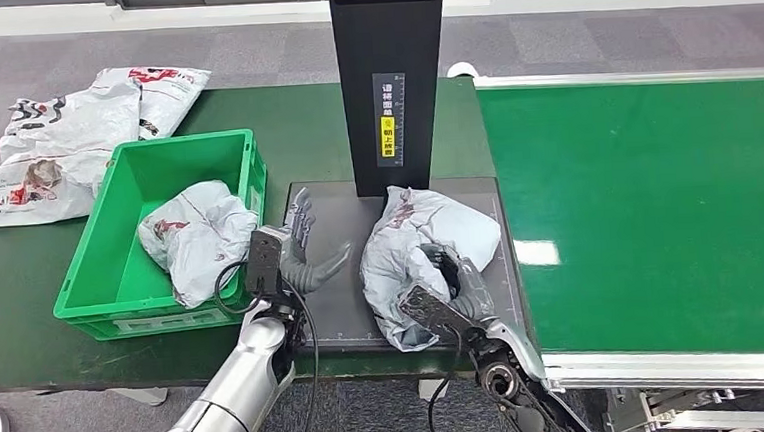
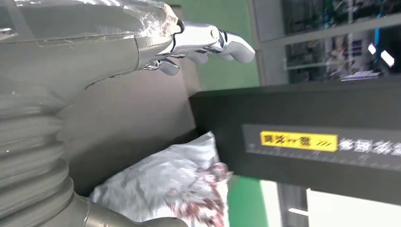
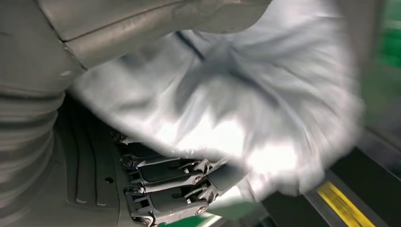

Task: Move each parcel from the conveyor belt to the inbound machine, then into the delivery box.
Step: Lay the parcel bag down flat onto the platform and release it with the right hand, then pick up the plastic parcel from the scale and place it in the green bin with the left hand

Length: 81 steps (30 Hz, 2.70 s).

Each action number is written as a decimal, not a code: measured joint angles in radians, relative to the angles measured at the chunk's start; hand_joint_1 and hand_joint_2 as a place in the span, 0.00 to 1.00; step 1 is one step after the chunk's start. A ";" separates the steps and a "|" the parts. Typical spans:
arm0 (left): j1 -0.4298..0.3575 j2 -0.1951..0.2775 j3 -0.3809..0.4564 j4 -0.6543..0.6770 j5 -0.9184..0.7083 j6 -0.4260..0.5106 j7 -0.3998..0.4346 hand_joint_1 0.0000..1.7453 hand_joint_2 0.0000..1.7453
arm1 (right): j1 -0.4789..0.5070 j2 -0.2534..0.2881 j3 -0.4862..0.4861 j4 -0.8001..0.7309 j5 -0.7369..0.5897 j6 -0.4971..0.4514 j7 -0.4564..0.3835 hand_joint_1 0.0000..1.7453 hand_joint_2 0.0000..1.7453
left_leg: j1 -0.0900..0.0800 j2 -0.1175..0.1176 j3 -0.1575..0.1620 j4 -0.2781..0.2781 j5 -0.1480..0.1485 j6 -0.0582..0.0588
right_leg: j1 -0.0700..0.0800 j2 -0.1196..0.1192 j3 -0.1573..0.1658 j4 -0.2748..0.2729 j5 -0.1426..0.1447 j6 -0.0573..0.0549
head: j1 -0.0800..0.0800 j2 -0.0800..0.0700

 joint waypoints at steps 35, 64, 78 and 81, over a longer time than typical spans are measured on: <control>-0.109 -0.050 -0.261 0.202 -0.640 -0.022 0.152 0.00 1.00 | 0.099 0.057 -0.317 -0.313 -0.308 0.170 -0.141 0.00 1.00 | 0.000 0.000 -0.003 0.000 0.000 0.000 | 0.000 -0.001 -0.003 0.000 -0.001 0.000 | 0.000 0.000; -0.297 -0.093 -0.401 0.398 -0.727 -0.003 0.278 1.00 1.00 | 0.112 0.094 -0.374 -0.387 -0.265 0.228 -0.128 0.00 1.00 | 0.000 -0.002 0.006 0.000 -0.001 0.002 | 0.000 -0.004 0.008 -0.001 -0.001 0.001 | 0.000 0.000; -0.329 -0.003 -0.120 0.109 -0.682 0.235 0.235 1.00 1.00 | 0.143 0.096 -0.374 -0.422 -0.275 0.208 -0.124 0.00 1.00 | 0.000 -0.001 -0.002 0.000 0.000 0.000 | 0.000 -0.001 -0.002 0.001 -0.001 0.001 | 0.000 0.000; -0.342 0.035 -0.025 -0.017 -0.732 0.280 0.272 1.00 1.00 | 0.146 0.101 -0.382 -0.470 -0.267 0.201 -0.091 0.00 1.00 | 0.000 -0.001 -0.003 0.000 0.000 0.000 | 0.000 -0.001 -0.003 0.002 -0.001 0.001 | 0.000 0.000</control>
